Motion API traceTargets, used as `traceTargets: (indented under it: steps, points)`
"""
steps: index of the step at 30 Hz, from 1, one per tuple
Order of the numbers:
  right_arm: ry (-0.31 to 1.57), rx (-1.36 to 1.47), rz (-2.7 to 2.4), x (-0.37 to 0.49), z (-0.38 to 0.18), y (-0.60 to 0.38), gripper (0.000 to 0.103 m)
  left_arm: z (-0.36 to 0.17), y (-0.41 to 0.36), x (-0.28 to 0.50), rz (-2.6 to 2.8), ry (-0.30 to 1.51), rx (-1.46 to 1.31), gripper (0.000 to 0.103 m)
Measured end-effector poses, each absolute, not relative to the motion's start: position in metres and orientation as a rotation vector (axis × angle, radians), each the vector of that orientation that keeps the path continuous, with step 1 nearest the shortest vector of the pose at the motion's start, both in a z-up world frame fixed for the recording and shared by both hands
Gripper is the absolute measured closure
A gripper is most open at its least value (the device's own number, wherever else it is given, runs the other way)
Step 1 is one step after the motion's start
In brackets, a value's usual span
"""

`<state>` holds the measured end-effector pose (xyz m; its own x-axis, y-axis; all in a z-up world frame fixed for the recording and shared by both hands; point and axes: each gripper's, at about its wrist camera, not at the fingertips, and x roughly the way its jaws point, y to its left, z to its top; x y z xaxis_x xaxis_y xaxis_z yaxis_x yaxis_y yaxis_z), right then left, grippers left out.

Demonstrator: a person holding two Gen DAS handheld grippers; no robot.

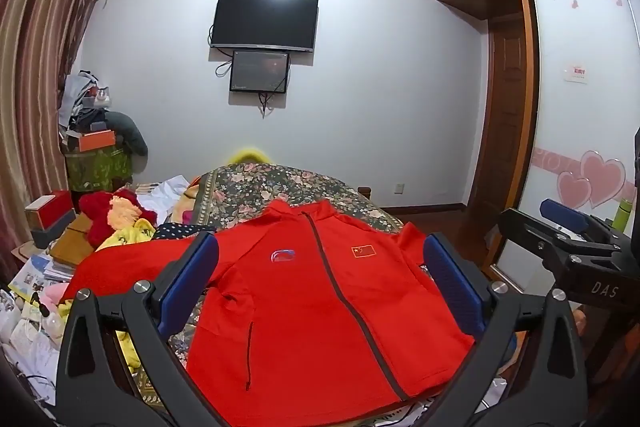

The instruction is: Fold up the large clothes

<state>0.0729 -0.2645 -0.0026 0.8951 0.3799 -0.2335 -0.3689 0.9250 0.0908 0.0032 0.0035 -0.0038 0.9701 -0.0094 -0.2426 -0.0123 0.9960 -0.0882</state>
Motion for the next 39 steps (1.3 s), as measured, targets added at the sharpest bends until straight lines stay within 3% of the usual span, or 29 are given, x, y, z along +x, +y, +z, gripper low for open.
traceTargets:
  steps: [39]
  points:
    - [0.263, 0.044, 0.387, 0.074, -0.01, -0.259, 0.0, -0.005, 0.006, 0.004, -0.007, 0.257, -0.091, 0.0]
